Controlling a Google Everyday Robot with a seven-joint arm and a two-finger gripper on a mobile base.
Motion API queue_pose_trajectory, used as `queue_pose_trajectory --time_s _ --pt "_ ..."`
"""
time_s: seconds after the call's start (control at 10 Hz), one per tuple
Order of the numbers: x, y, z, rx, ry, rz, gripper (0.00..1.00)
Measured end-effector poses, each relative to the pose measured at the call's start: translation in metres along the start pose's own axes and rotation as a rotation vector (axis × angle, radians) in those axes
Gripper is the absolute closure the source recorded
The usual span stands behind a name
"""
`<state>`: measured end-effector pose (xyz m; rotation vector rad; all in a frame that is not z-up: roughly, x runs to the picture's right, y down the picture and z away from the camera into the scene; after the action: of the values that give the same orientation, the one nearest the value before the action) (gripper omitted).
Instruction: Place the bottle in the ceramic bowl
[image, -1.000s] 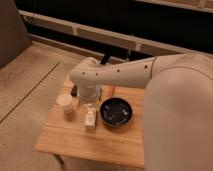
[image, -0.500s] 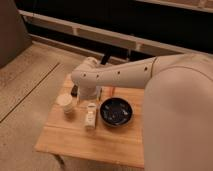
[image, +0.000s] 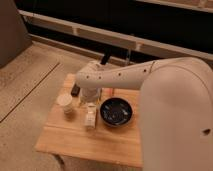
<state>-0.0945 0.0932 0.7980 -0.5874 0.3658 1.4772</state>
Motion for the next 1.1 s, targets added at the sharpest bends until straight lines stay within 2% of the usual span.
queue_pose_trajectory --time_s 0.4,0.7,1.1 --pt "-0.021 -0.009 0.007 -0.001 0.0 -0.021 0.35" --pt "-0.025 -0.015 0.021 -0.01 0.026 -0.02 0.35" --pt "-0.031 -0.011 0.038 -0.027 0.058 -0.037 0.35"
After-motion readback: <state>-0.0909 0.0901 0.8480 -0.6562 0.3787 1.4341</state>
